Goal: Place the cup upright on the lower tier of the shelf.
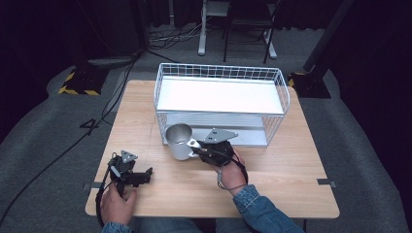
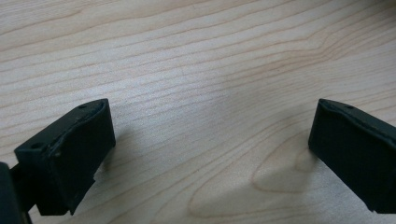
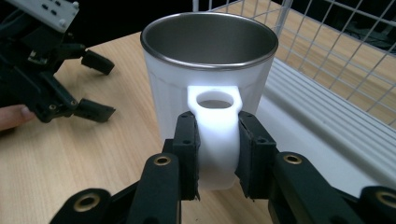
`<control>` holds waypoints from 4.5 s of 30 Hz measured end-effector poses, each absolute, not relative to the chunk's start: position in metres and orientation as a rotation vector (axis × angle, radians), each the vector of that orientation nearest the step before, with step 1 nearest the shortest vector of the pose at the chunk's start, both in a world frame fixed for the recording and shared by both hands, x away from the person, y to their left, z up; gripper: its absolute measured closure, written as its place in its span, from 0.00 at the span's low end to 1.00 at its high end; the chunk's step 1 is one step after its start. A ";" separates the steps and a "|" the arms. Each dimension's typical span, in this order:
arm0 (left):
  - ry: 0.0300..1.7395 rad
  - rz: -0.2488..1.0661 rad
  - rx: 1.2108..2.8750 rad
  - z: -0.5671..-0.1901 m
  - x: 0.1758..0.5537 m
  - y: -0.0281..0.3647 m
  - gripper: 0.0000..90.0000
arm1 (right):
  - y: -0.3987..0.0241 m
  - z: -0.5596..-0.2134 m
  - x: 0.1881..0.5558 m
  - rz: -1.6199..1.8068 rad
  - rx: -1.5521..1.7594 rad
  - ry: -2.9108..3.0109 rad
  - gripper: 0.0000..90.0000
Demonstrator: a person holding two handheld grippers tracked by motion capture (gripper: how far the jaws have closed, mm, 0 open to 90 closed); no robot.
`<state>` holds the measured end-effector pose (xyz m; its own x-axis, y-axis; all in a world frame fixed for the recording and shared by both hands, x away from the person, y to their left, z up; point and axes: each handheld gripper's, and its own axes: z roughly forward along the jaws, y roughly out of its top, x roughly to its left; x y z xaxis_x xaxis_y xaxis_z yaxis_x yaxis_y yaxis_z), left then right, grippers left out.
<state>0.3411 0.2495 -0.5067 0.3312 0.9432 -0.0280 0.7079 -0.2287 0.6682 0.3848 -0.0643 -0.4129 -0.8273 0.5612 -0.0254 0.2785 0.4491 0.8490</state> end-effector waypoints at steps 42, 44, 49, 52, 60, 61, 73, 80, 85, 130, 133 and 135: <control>1.453 0.522 2.009 -0.507 0.344 0.249 0.01 | -0.040 -0.420 0.440 1.296 0.838 2.194 0.80; 1.453 0.522 2.008 -0.507 0.344 0.249 0.01 | -0.039 -0.422 0.442 1.295 0.839 2.184 0.80; 1.454 0.523 2.008 -0.507 0.344 0.249 0.01 | -0.037 -0.425 0.447 1.289 0.849 2.168 0.80; 1.453 0.523 2.008 -0.507 0.344 0.249 0.01 | -0.036 -0.427 0.450 1.286 0.849 2.163 0.80; 1.440 0.519 2.017 -0.507 0.342 0.250 0.01 | -0.033 -0.434 0.452 1.265 0.858 2.171 0.80; 1.441 0.518 2.017 -0.507 0.342 0.250 0.01 | -0.033 -0.435 0.453 1.258 0.856 2.174 0.80; 1.439 0.518 2.018 -0.507 0.342 0.250 0.01 | -0.036 -0.443 0.457 1.226 0.874 2.187 0.79; 1.439 0.518 2.017 -0.507 0.342 0.250 0.01 | -0.036 -0.447 0.458 1.199 0.866 2.180 0.79; 1.442 0.520 2.015 -0.507 0.342 0.249 0.01 | -0.035 -0.447 0.457 1.186 0.868 2.188 0.76; 1.448 0.520 2.012 -0.507 0.345 0.249 0.01 | -0.149 -0.406 0.393 1.294 0.868 2.237 0.41; 1.448 0.520 2.013 -0.507 0.345 0.249 0.01 | -0.169 -0.406 0.389 1.285 0.907 2.221 0.40; 1.448 0.520 2.012 -0.507 0.345 0.249 0.01 | -0.182 -0.405 0.387 1.279 0.935 2.209 0.40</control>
